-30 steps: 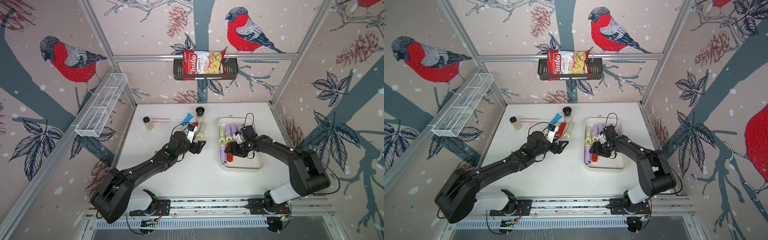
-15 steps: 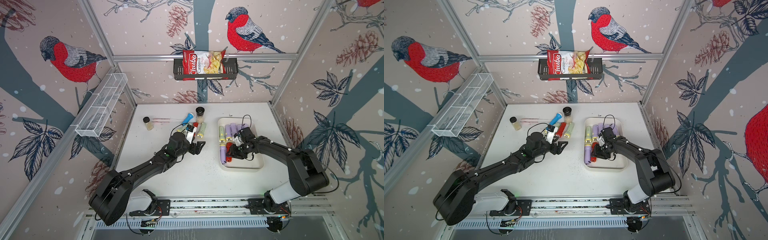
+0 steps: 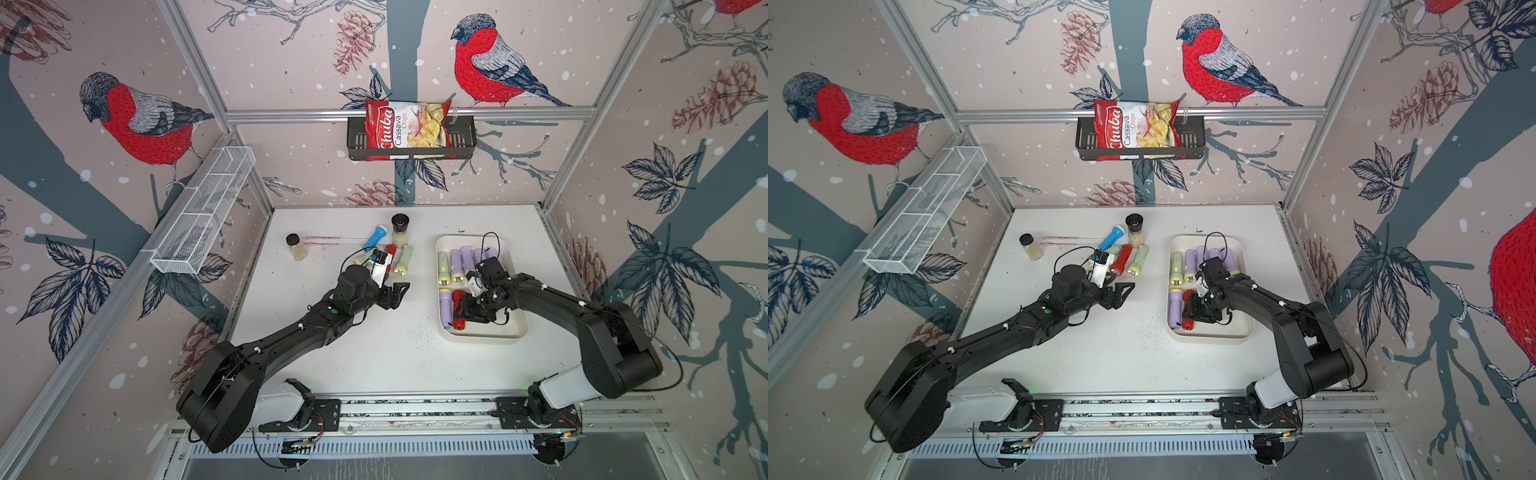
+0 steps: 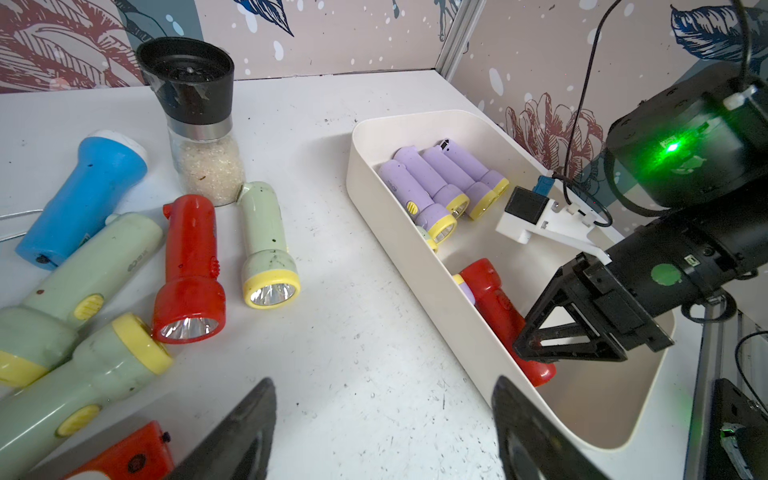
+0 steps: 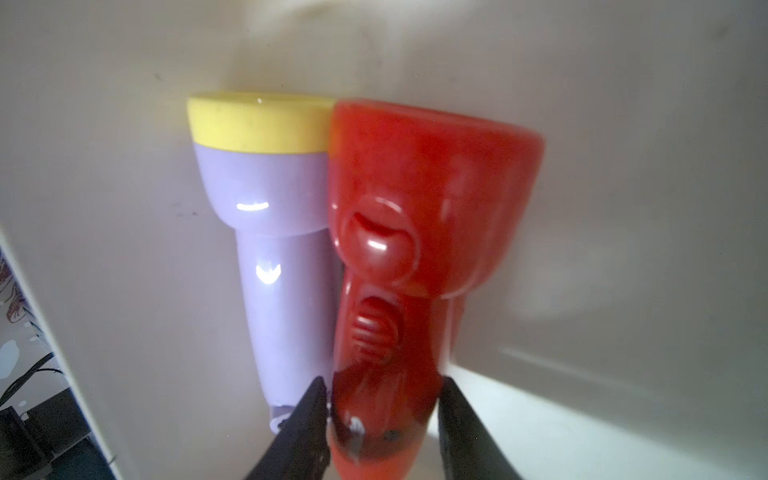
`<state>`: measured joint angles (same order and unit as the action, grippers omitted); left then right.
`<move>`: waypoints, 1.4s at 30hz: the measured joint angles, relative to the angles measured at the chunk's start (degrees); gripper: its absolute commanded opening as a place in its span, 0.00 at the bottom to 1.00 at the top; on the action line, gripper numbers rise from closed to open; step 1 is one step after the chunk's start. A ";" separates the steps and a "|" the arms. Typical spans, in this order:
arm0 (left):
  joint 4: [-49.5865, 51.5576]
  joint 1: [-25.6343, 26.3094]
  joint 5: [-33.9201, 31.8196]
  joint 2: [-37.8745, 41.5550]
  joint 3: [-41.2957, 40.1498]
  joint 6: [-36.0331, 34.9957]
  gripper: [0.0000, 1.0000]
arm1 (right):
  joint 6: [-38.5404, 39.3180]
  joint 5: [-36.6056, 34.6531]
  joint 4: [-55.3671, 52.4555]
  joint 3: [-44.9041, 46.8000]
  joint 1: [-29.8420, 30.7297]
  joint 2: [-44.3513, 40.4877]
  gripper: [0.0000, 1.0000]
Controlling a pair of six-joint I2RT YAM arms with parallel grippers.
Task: Put the flashlights into the storage boxes
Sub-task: Place the flashlight at the storage box, then pick up the flashlight from the center of the board.
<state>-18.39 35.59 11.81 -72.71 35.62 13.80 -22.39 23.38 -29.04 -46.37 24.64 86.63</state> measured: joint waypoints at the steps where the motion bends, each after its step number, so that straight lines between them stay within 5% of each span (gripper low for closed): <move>1: 0.02 0.00 0.00 0.00 -0.02 0.11 0.80 | 0.00 0.00 0.00 0.00 0.07 -0.02 0.53; 16: 6.05 -0.61 -2.05 1.99 2.67 3.50 0.81 | -0.04 -6.56 -4.09 -8.24 1.46 -6.95 0.64; 28: 17.11 -9.60 -3.43 3.04 6.27 9.55 0.78 | 0.00 -14.29 4.63 -9.79 9.73 -14.16 0.64; 42: 30.75 -17.84 -5.95 -1.81 11.69 16.37 0.76 | 2.78 -15.19 12.61 -10.80 15.39 -10.97 0.64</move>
<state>12.36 17.76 5.87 -74.52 47.31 30.17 -19.62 8.19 -16.43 -57.17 40.03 75.66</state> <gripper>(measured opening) 0.770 0.642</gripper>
